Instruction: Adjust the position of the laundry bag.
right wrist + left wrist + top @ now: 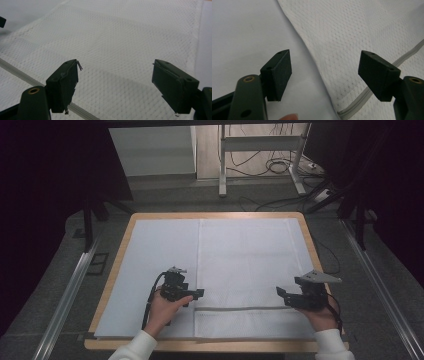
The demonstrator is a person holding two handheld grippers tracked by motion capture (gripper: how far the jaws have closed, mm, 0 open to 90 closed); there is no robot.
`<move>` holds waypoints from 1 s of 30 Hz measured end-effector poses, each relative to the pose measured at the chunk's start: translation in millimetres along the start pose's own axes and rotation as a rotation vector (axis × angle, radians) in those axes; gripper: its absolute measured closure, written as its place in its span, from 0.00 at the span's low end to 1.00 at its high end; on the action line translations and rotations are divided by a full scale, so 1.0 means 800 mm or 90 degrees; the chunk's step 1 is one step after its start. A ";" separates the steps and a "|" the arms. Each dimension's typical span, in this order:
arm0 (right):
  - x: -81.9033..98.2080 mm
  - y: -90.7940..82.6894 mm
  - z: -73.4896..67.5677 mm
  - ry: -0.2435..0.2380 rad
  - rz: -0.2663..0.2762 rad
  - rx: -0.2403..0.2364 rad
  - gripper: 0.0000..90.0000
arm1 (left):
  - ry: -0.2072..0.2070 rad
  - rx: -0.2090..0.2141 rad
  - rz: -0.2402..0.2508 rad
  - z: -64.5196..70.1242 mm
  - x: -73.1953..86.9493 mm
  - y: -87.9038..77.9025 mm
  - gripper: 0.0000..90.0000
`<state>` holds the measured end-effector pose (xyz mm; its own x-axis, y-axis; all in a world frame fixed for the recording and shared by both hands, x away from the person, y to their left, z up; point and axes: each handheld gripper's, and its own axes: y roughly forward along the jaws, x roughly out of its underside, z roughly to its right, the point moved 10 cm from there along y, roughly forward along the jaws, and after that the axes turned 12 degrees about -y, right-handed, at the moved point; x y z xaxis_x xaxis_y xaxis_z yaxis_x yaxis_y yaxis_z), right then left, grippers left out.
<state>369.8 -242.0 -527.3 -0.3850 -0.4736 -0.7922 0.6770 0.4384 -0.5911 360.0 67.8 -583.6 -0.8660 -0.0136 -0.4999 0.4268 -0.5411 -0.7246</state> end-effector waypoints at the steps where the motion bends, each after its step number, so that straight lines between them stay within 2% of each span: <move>1: 0.000 -0.001 0.001 0.003 0.002 0.001 0.23 | -0.002 0.000 0.000 0.001 0.000 0.000 0.30; 6: 0.000 -0.004 0.007 0.002 0.003 0.009 0.23 | -0.009 0.003 0.005 0.002 -0.002 0.002 0.31; 11: -0.001 -0.007 0.012 0.006 0.007 0.017 0.23 | -0.006 0.003 -0.004 0.004 0.003 0.008 0.34; 13: -0.001 -0.007 0.012 0.006 0.008 0.017 0.23 | -0.011 -0.001 0.007 0.005 0.002 0.010 0.35; 30: -0.004 -0.010 0.012 0.006 0.012 0.020 0.23 | -0.023 0.026 -0.022 0.007 0.009 0.020 0.48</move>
<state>371.9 -251.2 -518.5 -0.3773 -0.4582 -0.8048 0.7034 0.4235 -0.5709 359.2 54.4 -596.4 -0.8892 -0.0235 -0.4569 0.3859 -0.5752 -0.7213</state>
